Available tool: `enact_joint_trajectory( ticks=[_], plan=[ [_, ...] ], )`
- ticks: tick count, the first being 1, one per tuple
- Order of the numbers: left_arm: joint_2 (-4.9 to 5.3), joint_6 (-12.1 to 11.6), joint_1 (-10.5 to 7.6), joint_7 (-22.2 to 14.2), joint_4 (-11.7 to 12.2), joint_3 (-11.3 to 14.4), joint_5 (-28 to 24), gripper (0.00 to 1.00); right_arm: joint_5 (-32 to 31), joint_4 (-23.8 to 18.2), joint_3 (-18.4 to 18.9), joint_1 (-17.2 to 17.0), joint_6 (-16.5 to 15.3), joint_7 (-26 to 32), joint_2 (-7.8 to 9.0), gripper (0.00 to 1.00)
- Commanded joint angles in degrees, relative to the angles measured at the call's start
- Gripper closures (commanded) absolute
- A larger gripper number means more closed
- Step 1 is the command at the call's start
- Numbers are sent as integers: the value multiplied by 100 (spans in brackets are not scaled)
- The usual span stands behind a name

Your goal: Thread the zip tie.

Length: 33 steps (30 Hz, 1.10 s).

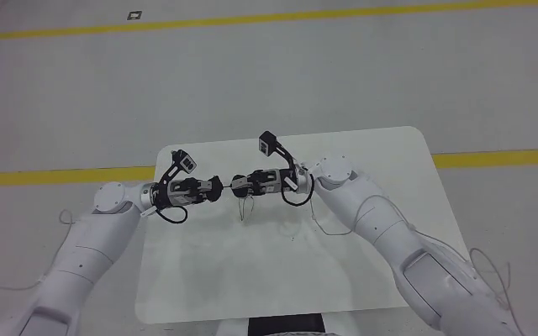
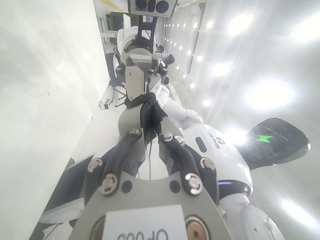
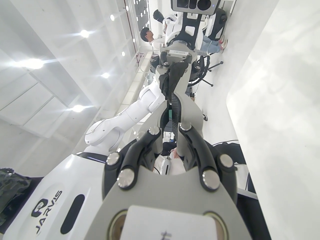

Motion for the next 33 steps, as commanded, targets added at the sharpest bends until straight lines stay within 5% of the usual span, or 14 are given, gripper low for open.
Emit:
enact_joint_trajectory(
  ticks=[1, 5, 7, 8, 23, 33],
  plan=[
    [0, 0, 0, 0, 0, 0, 0, 100, -27, -6, 12, -4, 8, -16, -1, 100],
    [0, 0, 0, 0, 0, 0, 0, 94, -105, -24, 50, -21, -4, -78, 5, 100],
    [0, 0, 0, 0, 0, 0, 0, 9, -154, -41, 84, -34, -13, -133, 14, 100],
    [0, 0, 0, 0, 0, 0, 0, 0, -169, -57, 100, -43, -10, -154, 18, 100],
    [0, 0, 0, 0, 0, 0, 0, 0, -337, -174, 194, -84, -22, -313, 49, 100],
    [0, 50, 154, 145, -208, -72, 142, 0, -47, -575, 450, -432, 63, -593, 99, 100]
  ],
)
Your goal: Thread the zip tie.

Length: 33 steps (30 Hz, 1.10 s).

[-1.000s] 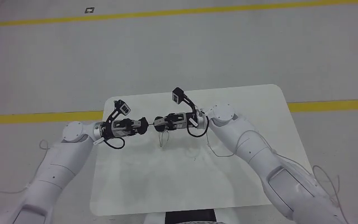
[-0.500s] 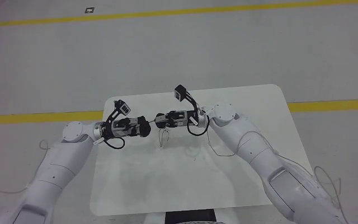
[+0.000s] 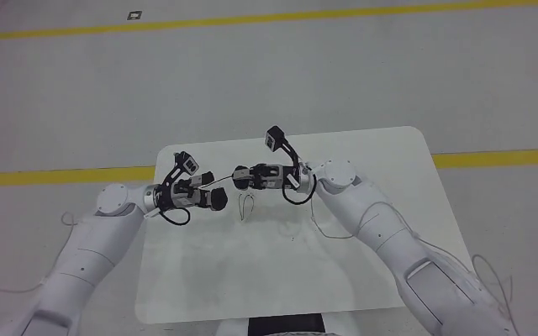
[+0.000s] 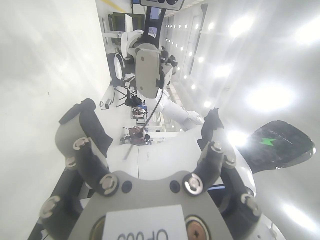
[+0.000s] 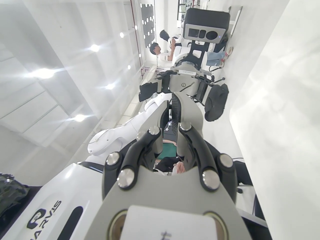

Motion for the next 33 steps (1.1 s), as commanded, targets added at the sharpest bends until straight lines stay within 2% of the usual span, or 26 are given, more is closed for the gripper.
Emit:
enact_joint_trajectory(
  ticks=[1, 4, 11, 16, 33],
  plan=[
    [1, -8, 22, -26, -8, -30, 3, 0, 43, -31, 25, -29, 38, -7, 0, 100],
    [0, -13, 35, -147, -48, -47, 34, 0, 69, -58, -3, -38, 122, 33, -17, 100],
    [0, -20, 34, -157, -50, -48, 49, 0, -2, -58, -33, -16, 149, 46, -22, 100],
    [-2, 44, 118, 83, -235, -68, 155, 0, -49, -360, 34, -200, 197, -139, 6, 100],
    [-16, 127, 194, 52, -337, -203, 212, 0, -104, -601, 131, -323, 389, -107, 36, 100]
  ],
)
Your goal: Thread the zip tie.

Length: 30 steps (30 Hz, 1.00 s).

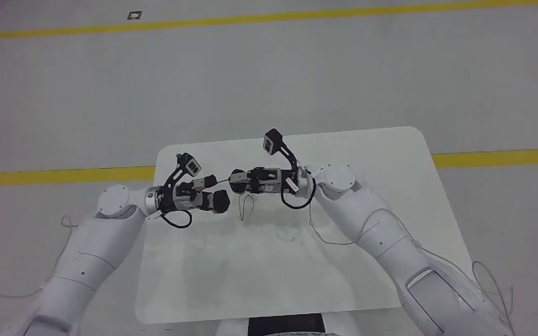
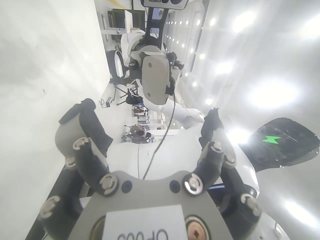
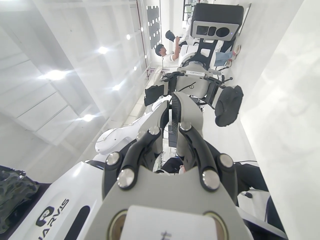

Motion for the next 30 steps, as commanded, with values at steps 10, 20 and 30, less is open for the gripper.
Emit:
enact_joint_trajectory(
  ticks=[10, 20, 30],
  plan=[
    [-15, 6, -9, -23, 43, -72, 84, 67, -306, 50, -95, 87, 249, -195, -26, 100],
    [-17, 19, 29, 30, 13, -132, 218, 99, -703, -51, -63, 116, 580, -143, 35, 100],
    [-33, 36, 38, 49, 15, -166, 269, 100, -829, -141, -37, 87, 647, -48, 71, 100]
  ],
)
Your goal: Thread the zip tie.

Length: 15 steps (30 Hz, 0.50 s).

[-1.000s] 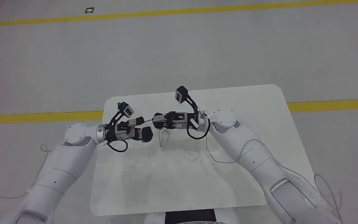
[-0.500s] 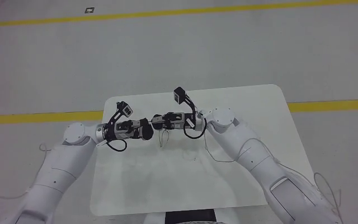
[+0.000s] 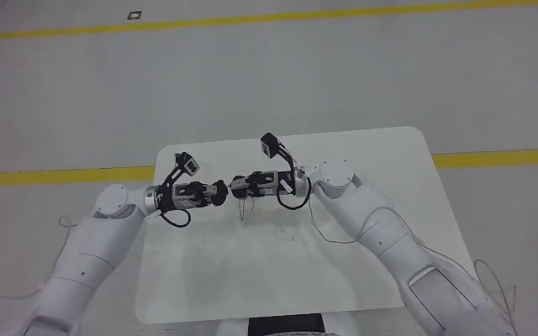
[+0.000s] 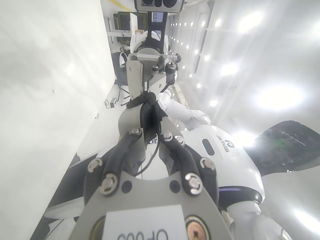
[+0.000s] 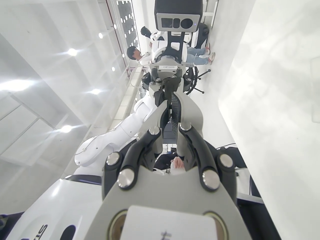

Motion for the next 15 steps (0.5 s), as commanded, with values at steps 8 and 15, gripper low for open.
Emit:
enact_joint_trajectory(
  ticks=[8, 15],
  plan=[
    [-15, 17, 11, -26, -2, -25, 5, 73, 7, -48, 27, -38, -49, -8, 12, 100],
    [-29, 28, 8, -48, 14, -39, 4, 75, -9, -73, 20, -40, -35, 3, 15, 100]
  ],
)
